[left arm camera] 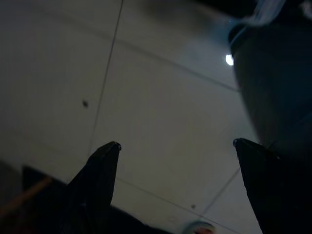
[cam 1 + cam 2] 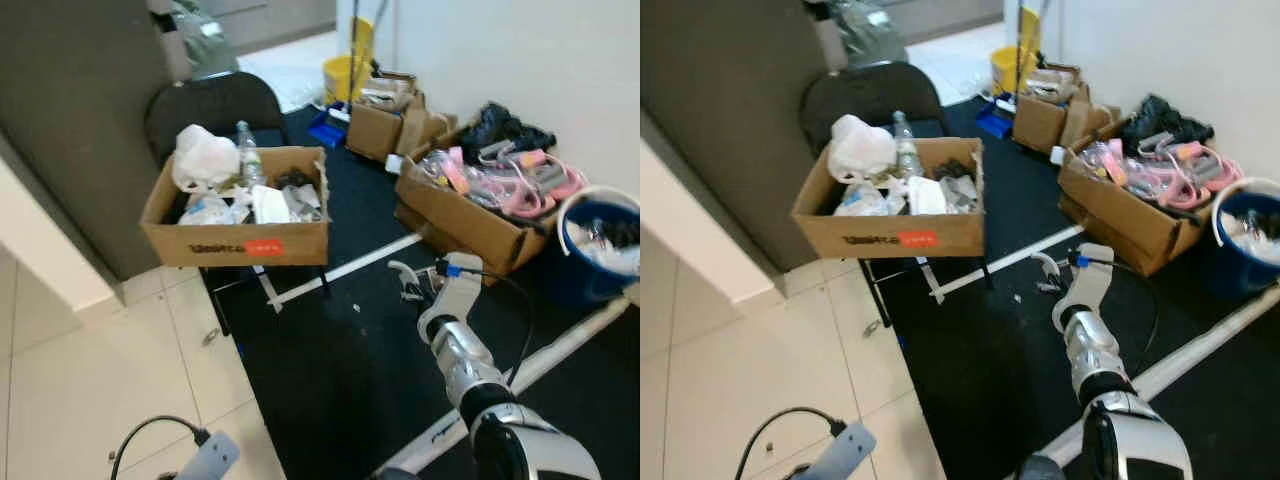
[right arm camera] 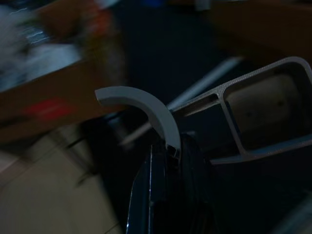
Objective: Picking trash to rubbish bin
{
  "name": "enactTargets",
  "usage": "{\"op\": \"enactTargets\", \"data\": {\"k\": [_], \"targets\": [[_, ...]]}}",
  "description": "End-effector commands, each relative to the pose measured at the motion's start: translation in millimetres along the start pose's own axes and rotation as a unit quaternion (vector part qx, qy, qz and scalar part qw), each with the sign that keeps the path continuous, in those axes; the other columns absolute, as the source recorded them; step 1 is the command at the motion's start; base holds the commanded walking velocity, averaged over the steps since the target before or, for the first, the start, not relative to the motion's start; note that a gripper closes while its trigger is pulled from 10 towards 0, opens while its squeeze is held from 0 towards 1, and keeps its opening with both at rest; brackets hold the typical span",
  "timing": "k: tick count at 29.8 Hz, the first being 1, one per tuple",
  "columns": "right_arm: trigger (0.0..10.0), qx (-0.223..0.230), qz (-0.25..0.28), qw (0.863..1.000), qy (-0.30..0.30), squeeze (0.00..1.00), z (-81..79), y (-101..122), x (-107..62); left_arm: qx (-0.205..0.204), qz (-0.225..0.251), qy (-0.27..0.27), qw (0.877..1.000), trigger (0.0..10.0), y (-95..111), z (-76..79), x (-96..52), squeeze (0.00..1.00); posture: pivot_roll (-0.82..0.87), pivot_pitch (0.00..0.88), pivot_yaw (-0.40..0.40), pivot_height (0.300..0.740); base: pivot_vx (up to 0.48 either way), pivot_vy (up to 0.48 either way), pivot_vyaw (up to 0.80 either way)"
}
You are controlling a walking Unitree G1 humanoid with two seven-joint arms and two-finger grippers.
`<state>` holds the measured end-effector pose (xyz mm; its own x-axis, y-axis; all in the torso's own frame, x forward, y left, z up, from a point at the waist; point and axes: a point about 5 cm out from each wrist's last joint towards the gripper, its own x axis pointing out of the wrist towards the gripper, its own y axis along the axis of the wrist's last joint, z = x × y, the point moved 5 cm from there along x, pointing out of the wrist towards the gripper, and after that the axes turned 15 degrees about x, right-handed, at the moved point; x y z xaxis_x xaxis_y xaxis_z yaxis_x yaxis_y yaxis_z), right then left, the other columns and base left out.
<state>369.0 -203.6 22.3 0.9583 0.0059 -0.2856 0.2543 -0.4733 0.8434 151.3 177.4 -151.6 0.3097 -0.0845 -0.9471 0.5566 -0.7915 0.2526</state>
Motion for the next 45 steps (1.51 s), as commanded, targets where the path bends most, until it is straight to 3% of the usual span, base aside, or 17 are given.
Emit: {"op": "enactTargets", "data": {"k": [1,14,20,21,25,32,45], "targets": [[10.0,0.011,0.008,1.000,-0.001,0.00,-1.1,2,0.6,0.001,-0.003,-0.003,1.000,10.0,-3,2.9,0.0,0.00,-0.07,0.026,0.113,0.740,0.277,0.000,0.00],[10.0,0.007,0.011,1.000,0.006,0.00,-3.1,2,0.3,0.002,-0.001,-0.005,1.000,10.0,3,6.4,1.2,0.00,-0.07,0.031,0.110,0.740,0.287,0.000,0.00],[10.0,0.010,0.014,0.999,0.044,0.00,-15.7,1,0.2,0.001,-0.011,-0.001,1.000,10.0,-12,-3.7,-2.4,0.00,-0.07,0.032,0.112,0.740,0.299,0.000,0.00],[10.0,0.020,0.018,0.997,0.079,0.00,-25.1,1,-1.0,0.001,-0.013,0.001,1.000,10.0,-16,-6.5,-3.5,0.00,-0.07,0.032,0.112,0.740,0.307,0.000,0.00],[10.0,0.003,0.011,0.995,0.103,0.00,-33.6,-1,-1.2,0.002,-0.014,0.001,1.000,10.0,-17,-5.8,-3.5,0.00,-0.07,0.032,0.112,0.740,0.310,0.000,0.68],[10.0,0.012,0.017,0.997,0.073,0.00,-26.4,2,0.8,0.002,-0.012,-0.002,1.000,10.0,-15,-1.4,-2.7,0.00,-0.07,0.032,0.112,0.740,0.310,0.000,0.39],[10.0,0.017,0.015,0.994,0.103,0.00,-39.1,1,1.4,0.003,-0.008,-0.004,1.000,10.0,-9,1.9,-1.1,0.00,-0.07,0.029,0.106,0.740,0.333,0.000,0.00]]}}
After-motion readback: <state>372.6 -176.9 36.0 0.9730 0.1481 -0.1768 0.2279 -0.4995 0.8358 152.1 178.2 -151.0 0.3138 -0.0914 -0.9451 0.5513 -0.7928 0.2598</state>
